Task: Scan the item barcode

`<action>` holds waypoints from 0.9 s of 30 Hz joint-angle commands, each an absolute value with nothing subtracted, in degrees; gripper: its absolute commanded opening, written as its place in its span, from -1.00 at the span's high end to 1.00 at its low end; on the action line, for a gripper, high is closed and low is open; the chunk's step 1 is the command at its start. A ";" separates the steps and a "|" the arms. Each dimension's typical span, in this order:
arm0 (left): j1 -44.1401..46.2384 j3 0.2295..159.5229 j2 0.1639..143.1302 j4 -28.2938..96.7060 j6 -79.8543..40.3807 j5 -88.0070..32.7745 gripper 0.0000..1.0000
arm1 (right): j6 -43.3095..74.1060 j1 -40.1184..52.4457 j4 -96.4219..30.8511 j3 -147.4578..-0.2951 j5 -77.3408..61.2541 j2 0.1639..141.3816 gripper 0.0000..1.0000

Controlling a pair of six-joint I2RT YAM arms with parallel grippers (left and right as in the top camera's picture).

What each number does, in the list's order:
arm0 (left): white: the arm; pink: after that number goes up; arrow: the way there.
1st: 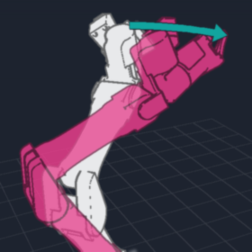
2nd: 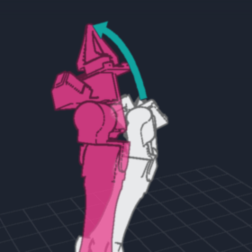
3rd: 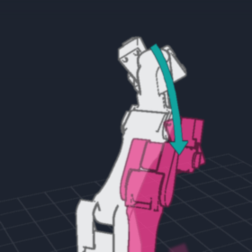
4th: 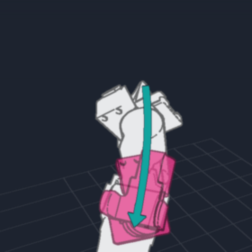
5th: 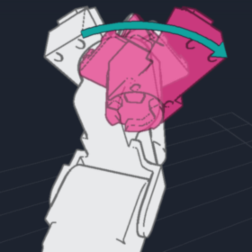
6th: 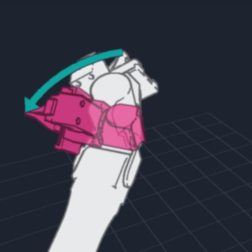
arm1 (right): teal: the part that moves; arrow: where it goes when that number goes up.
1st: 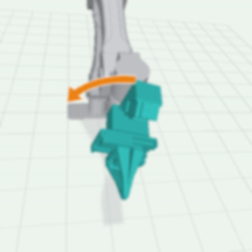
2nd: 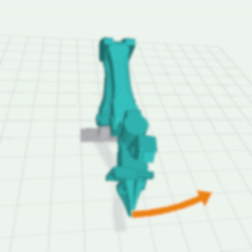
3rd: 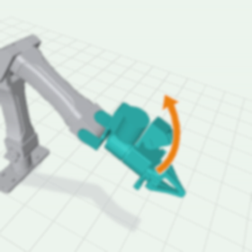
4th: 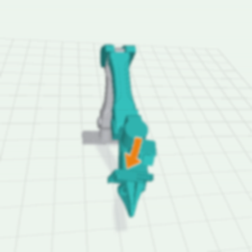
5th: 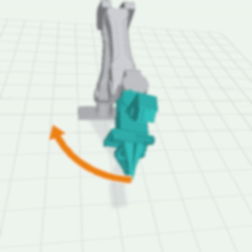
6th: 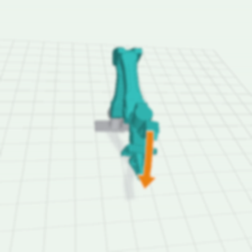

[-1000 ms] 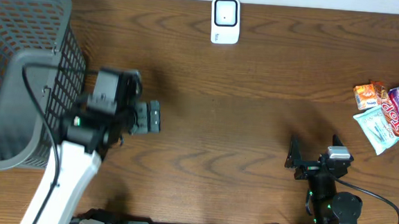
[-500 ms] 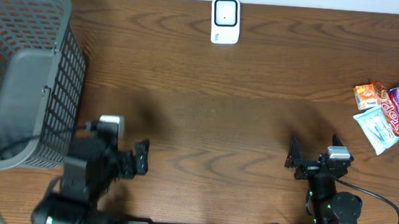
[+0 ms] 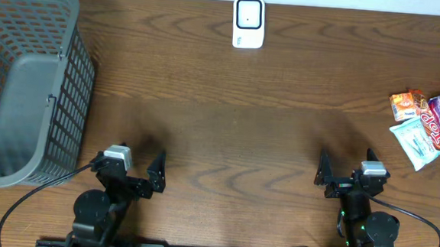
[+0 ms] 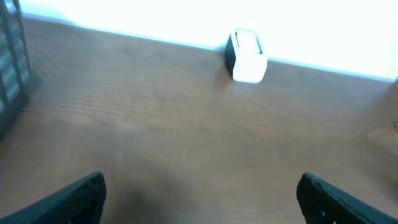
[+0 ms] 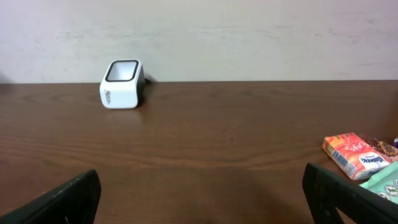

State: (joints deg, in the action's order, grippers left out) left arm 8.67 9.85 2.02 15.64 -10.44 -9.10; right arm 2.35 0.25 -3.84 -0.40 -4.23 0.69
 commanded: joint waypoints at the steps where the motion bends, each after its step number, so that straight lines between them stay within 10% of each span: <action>1: 7.11 7.29 0.45 11.51 -9.65 -10.33 -0.96 | 2.94 0.80 -4.05 -0.36 -3.99 0.30 -0.99; 27: 0.89 0.23 0.05 3.42 -4.45 -11.49 -0.95 | 2.94 0.80 -4.08 -0.36 -3.99 0.30 -0.99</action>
